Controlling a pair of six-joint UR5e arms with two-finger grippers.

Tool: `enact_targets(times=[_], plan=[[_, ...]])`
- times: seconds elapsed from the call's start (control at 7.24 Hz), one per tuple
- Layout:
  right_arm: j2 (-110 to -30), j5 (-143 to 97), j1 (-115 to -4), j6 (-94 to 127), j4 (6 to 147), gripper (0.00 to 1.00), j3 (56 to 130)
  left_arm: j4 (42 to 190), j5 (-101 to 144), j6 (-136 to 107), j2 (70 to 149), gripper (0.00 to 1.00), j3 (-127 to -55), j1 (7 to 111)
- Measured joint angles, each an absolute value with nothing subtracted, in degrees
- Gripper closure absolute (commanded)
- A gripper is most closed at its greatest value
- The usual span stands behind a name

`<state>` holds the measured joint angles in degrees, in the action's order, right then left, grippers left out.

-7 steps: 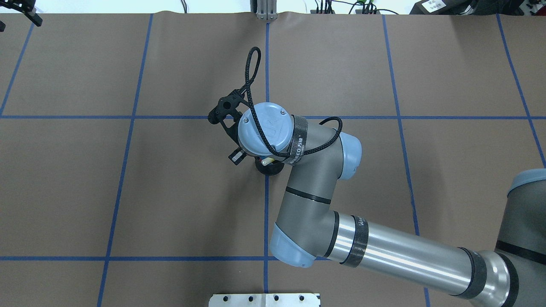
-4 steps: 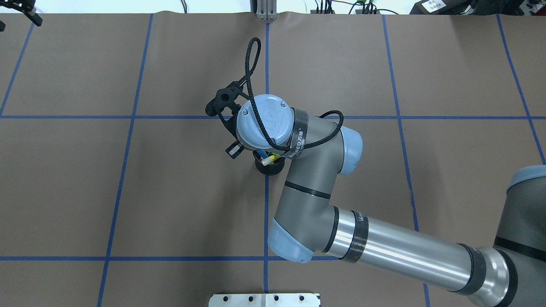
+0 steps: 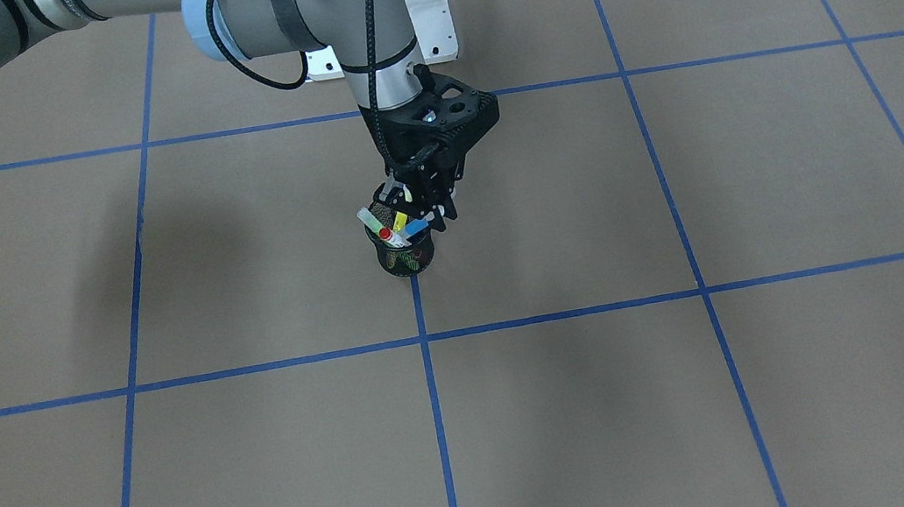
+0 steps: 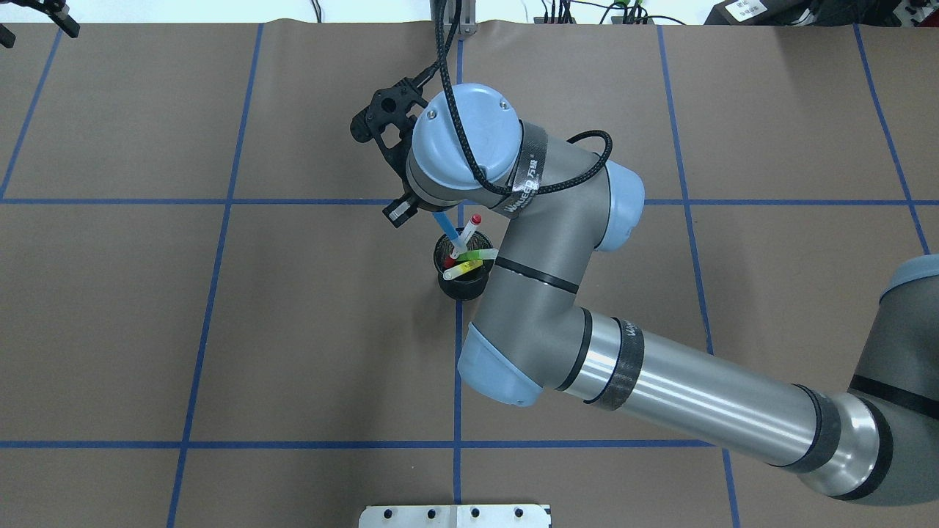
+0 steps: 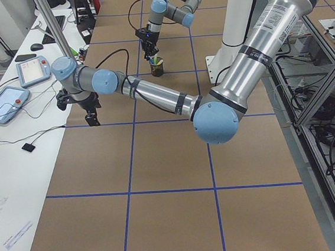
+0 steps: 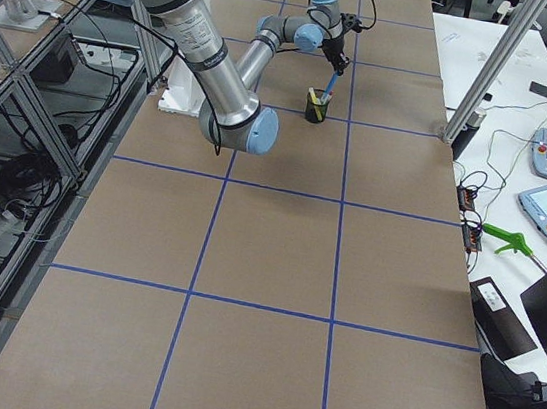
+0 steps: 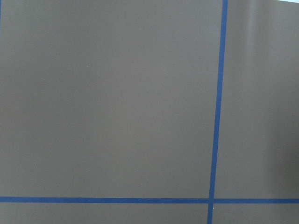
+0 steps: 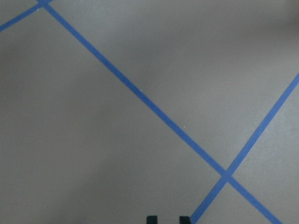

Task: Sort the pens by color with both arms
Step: 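Carry the blue marker away from the cup while the left arm approaches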

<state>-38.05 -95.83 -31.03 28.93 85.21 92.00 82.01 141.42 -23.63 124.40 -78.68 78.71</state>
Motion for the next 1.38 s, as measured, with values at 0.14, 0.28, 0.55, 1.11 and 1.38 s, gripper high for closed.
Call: enact_targets(times=[0.14,0.28,0.55,1.11,1.38], plan=[[-37.0,-96.2,-31.9,29.5,85.7,0.82,93.1,81.9,141.4,-26.6,125.4,0.0,-79.2,78.6],[-36.1,-97.2,-33.3,30.9,85.9,0.82,93.8,81.8,141.7,-30.2,125.9,0.0,-80.8,78.1],[-38.4,-103.2,-39.4,34.3,87.4,0.83,94.4,80.3,142.4,-39.9,126.2,0.0,-86.8,75.2],[-48.7,-119.1,-49.9,48.7,89.3,0.86,89.5,75.4,142.2,-63.1,128.2,0.0,-97.3,65.5],[-49.7,-129.3,-53.9,51.9,89.3,0.87,80.2,79.8,140.3,-78.4,129.4,0.0,-98.6,59.8]])
